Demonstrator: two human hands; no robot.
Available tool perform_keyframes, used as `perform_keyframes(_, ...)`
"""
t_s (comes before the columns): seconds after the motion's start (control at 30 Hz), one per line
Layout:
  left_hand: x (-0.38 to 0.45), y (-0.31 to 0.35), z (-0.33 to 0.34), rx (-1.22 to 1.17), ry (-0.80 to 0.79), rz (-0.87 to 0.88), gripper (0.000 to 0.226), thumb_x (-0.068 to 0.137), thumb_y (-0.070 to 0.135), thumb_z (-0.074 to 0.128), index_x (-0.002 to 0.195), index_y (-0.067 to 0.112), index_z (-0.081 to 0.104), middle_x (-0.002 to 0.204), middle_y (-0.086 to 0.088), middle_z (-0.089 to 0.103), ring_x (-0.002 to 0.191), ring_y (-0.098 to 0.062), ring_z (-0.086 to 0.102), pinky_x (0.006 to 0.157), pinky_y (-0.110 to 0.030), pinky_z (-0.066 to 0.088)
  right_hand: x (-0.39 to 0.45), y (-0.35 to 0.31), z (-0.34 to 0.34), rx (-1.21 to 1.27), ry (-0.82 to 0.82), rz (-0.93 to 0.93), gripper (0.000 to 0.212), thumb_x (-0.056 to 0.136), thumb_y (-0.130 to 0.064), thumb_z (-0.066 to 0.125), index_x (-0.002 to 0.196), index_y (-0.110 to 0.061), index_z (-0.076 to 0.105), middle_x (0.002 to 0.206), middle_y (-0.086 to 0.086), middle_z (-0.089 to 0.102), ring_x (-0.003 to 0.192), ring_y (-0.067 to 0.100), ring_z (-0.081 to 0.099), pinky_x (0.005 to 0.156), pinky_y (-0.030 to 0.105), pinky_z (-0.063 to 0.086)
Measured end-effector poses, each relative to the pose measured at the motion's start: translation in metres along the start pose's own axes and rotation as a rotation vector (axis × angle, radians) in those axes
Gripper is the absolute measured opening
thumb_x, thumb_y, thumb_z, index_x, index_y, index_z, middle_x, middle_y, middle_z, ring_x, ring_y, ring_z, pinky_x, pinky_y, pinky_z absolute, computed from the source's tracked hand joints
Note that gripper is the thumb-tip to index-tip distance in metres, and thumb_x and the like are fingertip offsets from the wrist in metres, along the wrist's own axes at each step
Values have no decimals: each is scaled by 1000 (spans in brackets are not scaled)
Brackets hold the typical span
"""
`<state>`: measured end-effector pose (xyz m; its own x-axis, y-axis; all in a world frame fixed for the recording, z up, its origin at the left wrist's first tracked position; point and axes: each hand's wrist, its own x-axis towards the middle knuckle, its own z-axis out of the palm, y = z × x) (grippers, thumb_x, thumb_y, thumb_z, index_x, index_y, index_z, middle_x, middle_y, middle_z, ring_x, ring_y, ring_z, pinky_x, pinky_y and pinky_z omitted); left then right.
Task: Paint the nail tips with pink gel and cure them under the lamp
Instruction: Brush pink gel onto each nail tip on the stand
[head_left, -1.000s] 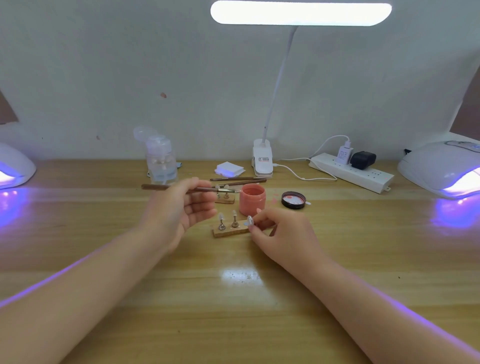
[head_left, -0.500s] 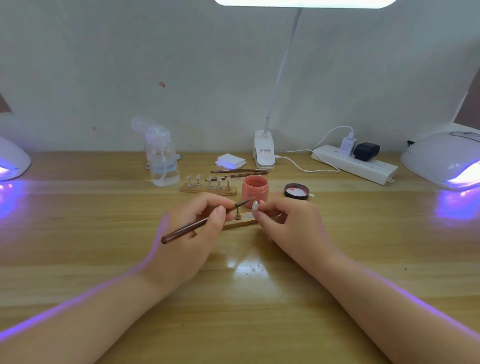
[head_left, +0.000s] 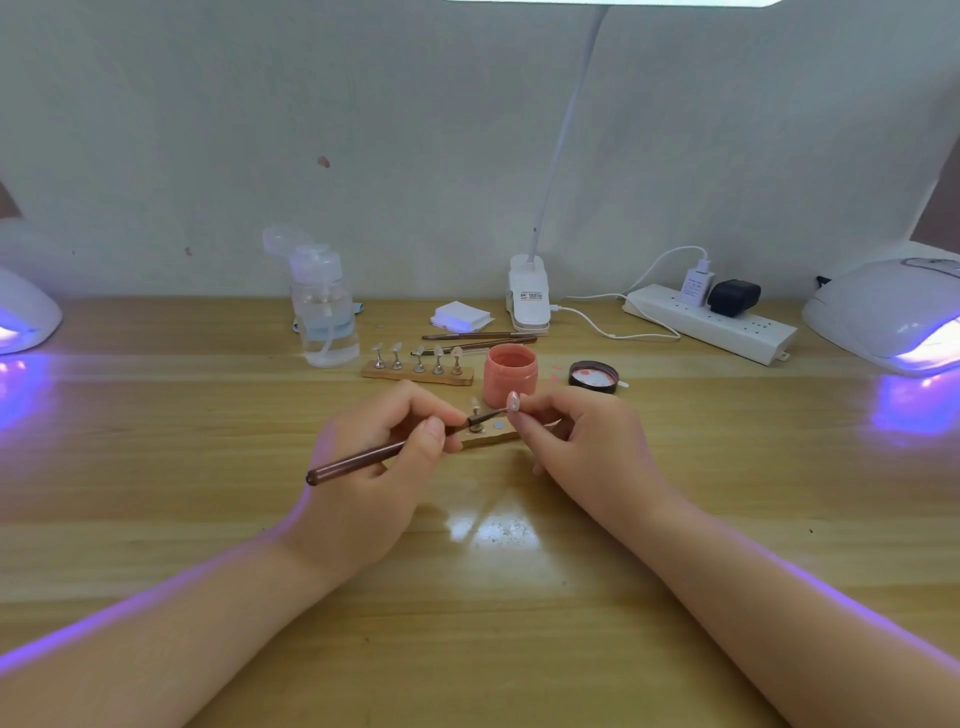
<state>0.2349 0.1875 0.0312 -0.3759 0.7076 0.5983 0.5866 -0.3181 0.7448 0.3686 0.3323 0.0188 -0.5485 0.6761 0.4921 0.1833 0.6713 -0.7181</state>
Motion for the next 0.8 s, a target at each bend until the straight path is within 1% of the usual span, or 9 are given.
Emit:
perform_keyframes(0.1, 0, 0, 2, -20, 16, -12, 19, 87, 33, 51, 93, 26, 67, 88, 9, 73, 85, -6, 70, 76, -18, 53, 0, 0, 0, -9, 9, -2, 10, 88, -27, 70, 81, -21, 74, 60, -16, 62, 47, 9, 59, 53, 11, 40)
perform_keyframes(0.17, 1, -1, 4, 1, 1, -29, 15, 90, 26, 55, 97, 27, 68, 91, 10, 73, 90, -8, 70, 79, -22, 54, 0, 0, 0, -9, 11, 10, 7, 87, -25, 71, 81, -22, 74, 59, -17, 61, 49, 10, 60, 53, 10, 40)
perform_keyframes(0.23, 0, -2, 3, 21, -25, -29, 17, 90, 22, 54, 95, 27, 69, 89, 10, 73, 89, -10, 70, 79, -25, 55, 0, 0, -1, -20, 8, 13, 6, 86, -21, 71, 81, -23, 73, 62, -17, 62, 49, 10, 61, 54, 11, 41)
perform_keyframes(0.33, -1, 0, 1, 25, -23, 16, 20, 86, 31, 49, 89, 25, 68, 83, 8, 72, 81, -8, 69, 72, -16, 51, 0, -1, 0, -27, 18, -6, 9, 88, -24, 69, 79, -22, 72, 66, -13, 65, 46, 8, 60, 54, 13, 43)
perform_keyframes(0.4, -2, 1, 1, 11, 3, 25, 22, 87, 31, 47, 90, 24, 68, 86, 8, 72, 82, -5, 69, 71, -12, 49, 0, -2, 0, -22, 22, -11, 11, 88, -25, 69, 80, -20, 72, 67, -11, 66, 46, 8, 60, 54, 14, 43)
perform_keyframes(0.5, 0, 0, 4, -8, 14, -29, 15, 91, 26, 54, 97, 26, 68, 90, 10, 74, 89, -7, 70, 78, -20, 54, 1, -1, 0, -13, 19, -2, 8, 88, -23, 69, 82, -19, 73, 66, -12, 66, 46, 8, 60, 53, 12, 42)
perform_keyframes(0.6, 0, -1, 4, 12, -19, -52, 16, 89, 23, 55, 95, 28, 69, 89, 10, 74, 89, -7, 71, 80, -25, 55, 1, 0, 0, 1, -1, 14, 6, 87, -18, 70, 82, -22, 72, 66, -14, 65, 47, 7, 60, 54, 11, 42)
perform_keyframes(0.7, -1, 0, 2, 5, -9, -14, 19, 85, 32, 50, 88, 26, 68, 85, 7, 73, 82, -6, 70, 73, -18, 53, 0, 0, 0, 7, 2, 0, 9, 87, -22, 70, 79, -25, 70, 65, -14, 65, 45, 6, 59, 53, 10, 41)
perform_keyframes(0.8, -1, 0, 3, -15, 11, -37, 17, 89, 31, 52, 94, 26, 68, 89, 9, 73, 87, -6, 70, 77, -18, 53, 0, -1, 0, 17, 0, -7, 12, 88, -23, 70, 76, -28, 68, 64, -13, 65, 44, 5, 59, 52, 10, 41)
